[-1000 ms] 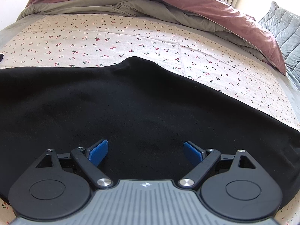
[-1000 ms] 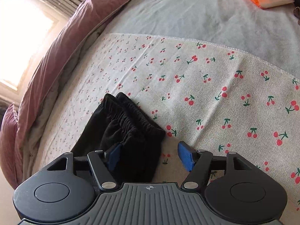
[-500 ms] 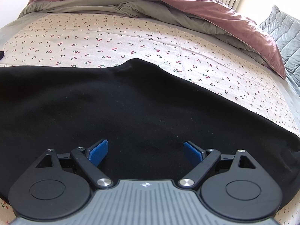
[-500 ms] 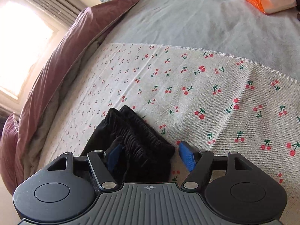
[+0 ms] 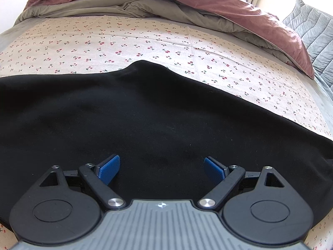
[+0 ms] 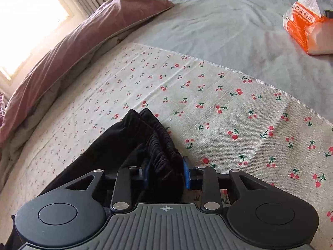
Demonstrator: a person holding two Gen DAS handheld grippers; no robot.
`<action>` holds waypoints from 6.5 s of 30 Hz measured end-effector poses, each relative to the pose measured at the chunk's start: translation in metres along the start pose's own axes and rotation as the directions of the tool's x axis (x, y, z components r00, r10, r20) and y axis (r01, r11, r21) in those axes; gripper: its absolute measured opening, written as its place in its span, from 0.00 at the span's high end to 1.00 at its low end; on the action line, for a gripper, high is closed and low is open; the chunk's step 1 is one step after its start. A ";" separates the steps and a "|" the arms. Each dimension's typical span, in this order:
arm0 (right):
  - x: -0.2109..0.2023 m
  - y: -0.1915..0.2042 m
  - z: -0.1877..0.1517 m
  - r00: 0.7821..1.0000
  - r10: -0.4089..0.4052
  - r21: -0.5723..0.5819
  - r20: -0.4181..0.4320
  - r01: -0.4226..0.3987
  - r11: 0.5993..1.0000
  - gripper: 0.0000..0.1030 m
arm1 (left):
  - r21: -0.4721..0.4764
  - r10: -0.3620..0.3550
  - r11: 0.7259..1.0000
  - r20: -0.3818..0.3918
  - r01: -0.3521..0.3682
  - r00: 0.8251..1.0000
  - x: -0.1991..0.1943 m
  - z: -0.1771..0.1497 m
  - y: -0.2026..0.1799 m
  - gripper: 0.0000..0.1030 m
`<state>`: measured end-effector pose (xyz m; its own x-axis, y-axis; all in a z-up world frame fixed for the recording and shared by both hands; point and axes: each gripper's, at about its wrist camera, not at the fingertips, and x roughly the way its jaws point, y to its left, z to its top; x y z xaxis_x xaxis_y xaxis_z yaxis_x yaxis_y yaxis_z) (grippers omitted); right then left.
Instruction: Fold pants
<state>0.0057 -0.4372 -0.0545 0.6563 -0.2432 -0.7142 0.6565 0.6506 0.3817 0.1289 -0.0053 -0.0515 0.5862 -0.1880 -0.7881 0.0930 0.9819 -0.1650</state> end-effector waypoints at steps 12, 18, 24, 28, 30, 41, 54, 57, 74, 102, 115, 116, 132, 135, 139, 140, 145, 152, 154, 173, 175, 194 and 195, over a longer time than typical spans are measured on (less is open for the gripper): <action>-0.061 0.071 -0.021 0.948 0.010 -0.268 0.317 0.079 0.960 0.77 | -0.065 -0.036 0.997 0.009 0.036 0.999 -0.008 0.007 0.010 0.14; -0.105 0.165 -0.099 0.842 0.212 -0.643 0.497 0.192 0.742 0.77 | -0.137 -0.070 0.988 0.025 0.073 0.997 -0.016 0.013 0.024 0.14; -0.102 0.244 -0.220 0.862 0.379 -0.904 0.338 0.185 0.385 0.76 | -0.287 -0.246 0.929 -0.013 0.232 0.969 -0.010 0.012 0.040 0.14; -0.074 0.257 -0.305 0.907 0.361 -0.976 0.216 0.208 0.062 0.68 | -0.373 -0.334 0.880 -0.049 0.293 0.941 0.001 0.008 0.043 0.14; -0.065 0.252 -0.334 0.924 0.351 -0.979 0.151 0.189 -0.077 0.62 | -0.354 -0.337 0.887 -0.051 0.299 0.940 -0.001 0.008 0.038 0.14; -0.079 0.232 -0.269 0.923 0.383 -0.999 0.033 0.033 0.007 0.33 | -0.324 -0.426 0.867 -0.091 0.378 0.900 0.004 0.005 0.024 0.13; -0.068 0.243 -0.246 0.922 0.386 -0.979 -0.016 -0.094 0.183 0.82 | -0.379 -0.525 0.807 -0.108 0.453 0.845 0.008 0.002 0.024 0.13; -0.074 0.247 -0.258 0.904 0.426 -0.986 0.039 -0.034 0.162 0.82 | -0.380 -0.534 0.801 -0.100 0.464 0.840 0.011 0.004 0.023 0.15; -0.069 0.252 -0.275 0.891 0.453 -0.994 0.029 -0.022 0.107 0.75 | -0.253 -0.377 0.902 -0.064 0.351 0.924 -0.006 0.018 0.035 0.81; 0.008 0.269 -0.186 0.907 0.330 -0.884 -0.260 -0.361 0.296 0.55 | -0.136 -0.151 0.980 -0.022 0.146 0.988 -0.004 0.036 0.069 0.62; -0.022 0.258 -0.180 0.847 0.382 -0.793 -0.370 -0.503 0.345 0.53 | -0.113 -0.099 0.988 0.049 0.104 0.994 -0.032 0.037 0.075 0.54; -0.023 0.257 -0.176 0.835 0.397 -0.779 -0.380 -0.521 0.350 0.52 | -0.109 -0.081 0.990 0.067 0.088 0.994 -0.037 0.037 0.075 0.54; 0.021 0.247 -0.139 0.876 0.270 -0.630 -0.399 -0.476 0.614 0.51 | 0.027 -0.006 1.000 -0.070 0.008 0.998 -0.004 0.016 0.043 0.52; 0.018 0.246 -0.140 0.884 0.252 -0.653 -0.394 -0.462 0.600 0.51 | 0.014 -0.018 1.000 -0.065 0.019 0.998 -0.004 0.016 0.048 0.51; 0.017 0.242 -0.137 0.879 0.251 -0.645 -0.405 -0.470 0.603 0.50 | -0.016 -0.035 0.999 -0.058 0.034 0.998 -0.010 0.014 0.060 0.48; 0.016 0.240 -0.135 0.875 0.257 -0.640 -0.411 -0.478 0.601 0.50 | -0.027 -0.043 0.999 -0.057 0.042 0.997 -0.013 0.013 0.064 0.48; 0.000 0.230 -0.112 0.859 0.361 -0.586 -0.364 -0.512 0.628 0.50 | -0.024 -0.073 0.997 -0.020 0.073 0.997 -0.028 0.013 0.070 0.47; 0.027 0.229 -0.114 0.914 0.192 -0.614 -0.358 -0.385 0.689 0.50 | -0.110 0.013 0.994 0.040 -0.008 0.999 -0.046 0.018 0.108 0.44; 0.021 0.234 -0.120 0.928 0.173 -0.659 -0.330 -0.357 0.662 0.50 | -0.180 0.038 0.983 0.059 -0.027 0.997 -0.054 0.020 0.128 0.43; 0.007 0.250 -0.130 0.946 0.221 -0.718 -0.238 -0.325 0.615 0.47 | -0.835 0.156 0.547 0.031 -0.060 0.987 -0.095 -0.017 0.318 0.15; 0.007 0.252 -0.132 0.947 0.219 -0.725 -0.236 -0.322 0.609 0.46 | -0.856 0.117 0.516 0.043 -0.024 0.992 -0.087 -0.019 0.321 0.14; 0.007 0.253 -0.133 0.943 0.234 -0.739 -0.236 -0.331 0.587 0.46 | -0.782 0.215 0.624 0.170 -0.001 0.962 -0.099 -0.012 0.288 0.76; 0.009 0.253 -0.134 0.945 0.222 -0.740 -0.241 -0.327 0.588 0.46 | -0.765 0.218 0.644 0.194 0.009 0.956 -0.102 -0.010 0.284 0.77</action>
<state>0.1280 -0.1787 -0.0433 0.6761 0.0886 -0.7315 -0.1040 0.9943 0.0242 0.0875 0.2922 -0.0238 0.7374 0.0389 -0.6744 -0.5507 0.6128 -0.5667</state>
